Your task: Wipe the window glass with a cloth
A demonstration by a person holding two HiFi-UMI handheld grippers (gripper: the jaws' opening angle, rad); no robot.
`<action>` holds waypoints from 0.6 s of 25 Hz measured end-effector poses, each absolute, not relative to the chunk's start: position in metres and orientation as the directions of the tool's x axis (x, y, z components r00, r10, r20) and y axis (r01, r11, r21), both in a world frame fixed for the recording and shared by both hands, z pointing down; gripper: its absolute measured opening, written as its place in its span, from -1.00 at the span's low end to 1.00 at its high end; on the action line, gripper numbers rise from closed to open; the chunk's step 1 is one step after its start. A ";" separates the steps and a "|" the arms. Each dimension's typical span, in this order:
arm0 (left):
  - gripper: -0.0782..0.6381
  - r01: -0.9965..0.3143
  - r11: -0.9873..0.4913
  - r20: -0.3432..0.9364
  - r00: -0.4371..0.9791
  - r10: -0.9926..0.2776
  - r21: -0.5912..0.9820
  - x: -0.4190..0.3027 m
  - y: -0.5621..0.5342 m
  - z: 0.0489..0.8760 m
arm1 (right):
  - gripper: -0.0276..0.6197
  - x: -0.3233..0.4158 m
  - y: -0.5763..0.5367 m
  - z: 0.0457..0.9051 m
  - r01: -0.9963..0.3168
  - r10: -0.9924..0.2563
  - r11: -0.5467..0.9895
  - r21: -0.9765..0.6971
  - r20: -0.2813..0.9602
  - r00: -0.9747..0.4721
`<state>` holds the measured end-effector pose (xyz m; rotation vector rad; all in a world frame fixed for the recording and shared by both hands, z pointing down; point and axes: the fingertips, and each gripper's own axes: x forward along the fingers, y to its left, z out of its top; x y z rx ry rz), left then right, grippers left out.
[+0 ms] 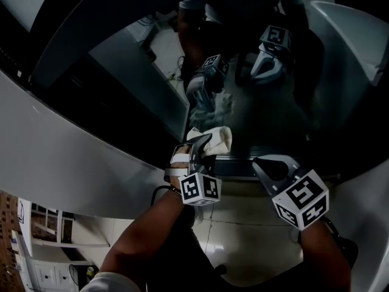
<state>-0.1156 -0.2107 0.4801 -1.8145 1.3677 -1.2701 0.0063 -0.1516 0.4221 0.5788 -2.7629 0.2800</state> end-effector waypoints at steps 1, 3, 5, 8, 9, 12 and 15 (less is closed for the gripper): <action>-0.47 -0.497 -0.330 0.356 0.046 -0.933 -0.803 -0.122 -0.207 0.474 | -0.91 0.007 -0.151 0.422 -0.419 -0.361 0.899 -0.125 0.329 -0.873; -0.47 -0.639 -0.272 0.317 0.046 -0.947 -0.720 -0.140 -0.202 0.454 | -0.91 0.008 -0.151 0.420 -0.419 -0.362 0.900 -0.123 0.326 -0.873; -0.47 -0.761 -0.198 0.262 0.037 -0.964 -0.618 -0.160 -0.202 0.432 | -0.91 0.008 -0.153 0.417 -0.420 -0.361 0.899 -0.124 0.333 -0.871; -0.47 -0.902 -0.086 0.200 0.000 -0.980 -0.424 -0.187 -0.206 0.408 | -0.91 0.012 -0.157 0.412 -0.418 -0.346 0.899 -0.127 0.377 -0.859; -0.47 -0.936 -0.046 0.189 -0.023 -0.982 -0.350 -0.195 -0.207 0.404 | -0.91 0.014 -0.158 0.410 -0.413 -0.336 0.902 -0.127 0.396 -0.855; -0.47 -0.977 0.061 0.199 -0.103 -0.975 -0.206 -0.225 -0.210 0.409 | -0.91 0.016 -0.162 0.408 -0.394 -0.307 0.910 -0.126 0.433 -0.848; -0.48 -0.979 0.137 0.210 -0.167 -0.963 -0.152 -0.258 -0.211 0.416 | -0.91 0.012 -0.163 0.406 -0.381 -0.288 0.917 -0.121 0.461 -0.839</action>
